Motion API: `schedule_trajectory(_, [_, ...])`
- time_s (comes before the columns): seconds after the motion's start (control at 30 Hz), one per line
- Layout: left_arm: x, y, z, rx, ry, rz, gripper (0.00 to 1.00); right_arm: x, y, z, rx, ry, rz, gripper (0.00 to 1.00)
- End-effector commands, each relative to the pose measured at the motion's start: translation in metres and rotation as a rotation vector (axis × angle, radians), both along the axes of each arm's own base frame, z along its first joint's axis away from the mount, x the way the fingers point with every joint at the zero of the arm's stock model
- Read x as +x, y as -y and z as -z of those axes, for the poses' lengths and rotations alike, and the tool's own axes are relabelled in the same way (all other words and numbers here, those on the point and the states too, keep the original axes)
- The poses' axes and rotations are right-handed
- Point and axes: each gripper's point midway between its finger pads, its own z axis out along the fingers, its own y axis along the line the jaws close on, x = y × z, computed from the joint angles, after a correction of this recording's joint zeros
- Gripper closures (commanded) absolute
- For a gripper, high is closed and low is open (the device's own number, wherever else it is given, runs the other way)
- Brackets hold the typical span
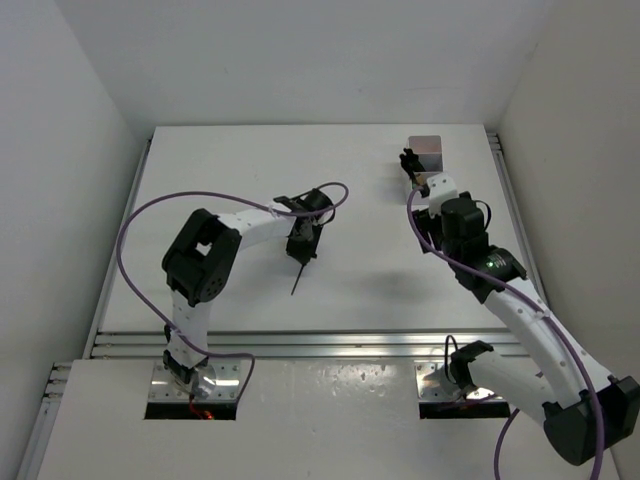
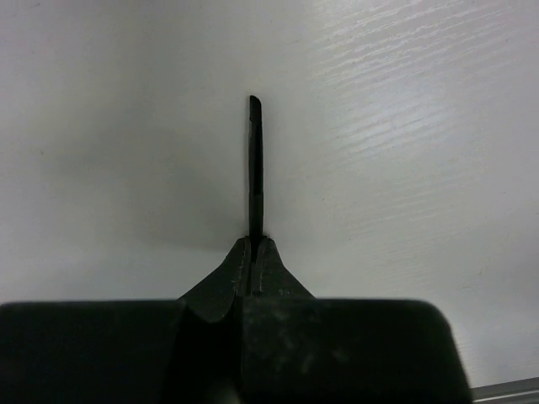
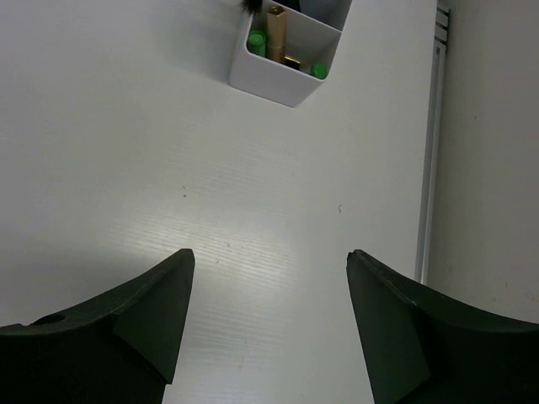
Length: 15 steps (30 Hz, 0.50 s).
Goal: Organize the makeup
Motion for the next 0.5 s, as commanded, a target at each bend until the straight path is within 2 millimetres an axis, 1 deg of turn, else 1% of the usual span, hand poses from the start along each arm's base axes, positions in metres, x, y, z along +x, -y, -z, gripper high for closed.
schedule_trajectory(0.0, [0.004, -0.011, 0.021, 0.031, -0.043, -0.013, 1.0, 0.0, -0.013, -0.007, 0.017, 0.011, -0.081, 0.27])
schedule_trajectory(0.03, [0.012, -0.008, 0.01, 0.003, -0.022, -0.007, 1.0, -0.001, -0.027, -0.004, 0.05, -0.005, -0.153, 0.27])
schedule_trajectory(0.07, [0.021, -0.004, -0.009, -0.038, 0.015, 0.014, 1.0, -0.001, -0.032, -0.005, 0.06, -0.008, -0.182, 0.27])
schedule_trajectory(0.1, [0.037, 0.003, -0.031, -0.109, 0.047, 0.017, 1.0, -0.005, -0.052, -0.002, 0.108, -0.027, -0.284, 0.27])
schedule_trajectory(0.17, [0.059, 0.009, -0.066, -0.189, 0.123, 0.035, 1.0, -0.005, -0.067, -0.007, 0.136, -0.014, -0.371, 0.25])
schedule_trajectory(0.2, [0.074, 0.013, -0.099, -0.251, 0.187, 0.044, 1.0, -0.008, -0.082, -0.005, 0.177, -0.031, -0.449, 0.24])
schedule_trajectory(0.23, [0.083, 0.014, -0.118, -0.279, 0.233, 0.055, 1.0, -0.009, -0.09, -0.006, 0.199, -0.032, -0.484, 0.24])
schedule_trajectory(0.27, [0.089, 0.018, -0.136, -0.298, 0.284, 0.089, 1.0, -0.011, -0.11, -0.012, 0.279, -0.03, -0.561, 0.24])
schedule_trajectory(0.3, [0.099, 0.02, -0.162, -0.332, 0.339, 0.106, 1.0, -0.011, -0.117, -0.015, 0.304, -0.028, -0.582, 0.24])
schedule_trajectory(0.33, [0.102, 0.023, -0.187, -0.361, 0.398, 0.13, 1.0, -0.008, -0.123, -0.01, 0.332, -0.055, -0.591, 0.24])
schedule_trajectory(0.37, [0.106, 0.027, -0.204, -0.378, 0.449, 0.158, 1.0, -0.005, -0.136, -0.024, 0.408, -0.025, -0.614, 0.24])
schedule_trajectory(0.4, [0.106, 0.031, -0.231, -0.421, 0.501, 0.176, 1.0, 0.001, -0.144, -0.025, 0.445, -0.023, -0.618, 0.24])
schedule_trajectory(0.43, [0.105, 0.032, -0.241, -0.434, 0.525, 0.198, 1.0, 0.007, -0.151, -0.028, 0.468, -0.012, -0.631, 0.24])
schedule_trajectory(0.47, [0.106, 0.036, -0.256, -0.466, 0.566, 0.213, 1.0, 0.008, -0.159, -0.033, 0.534, -0.022, -0.632, 0.25])
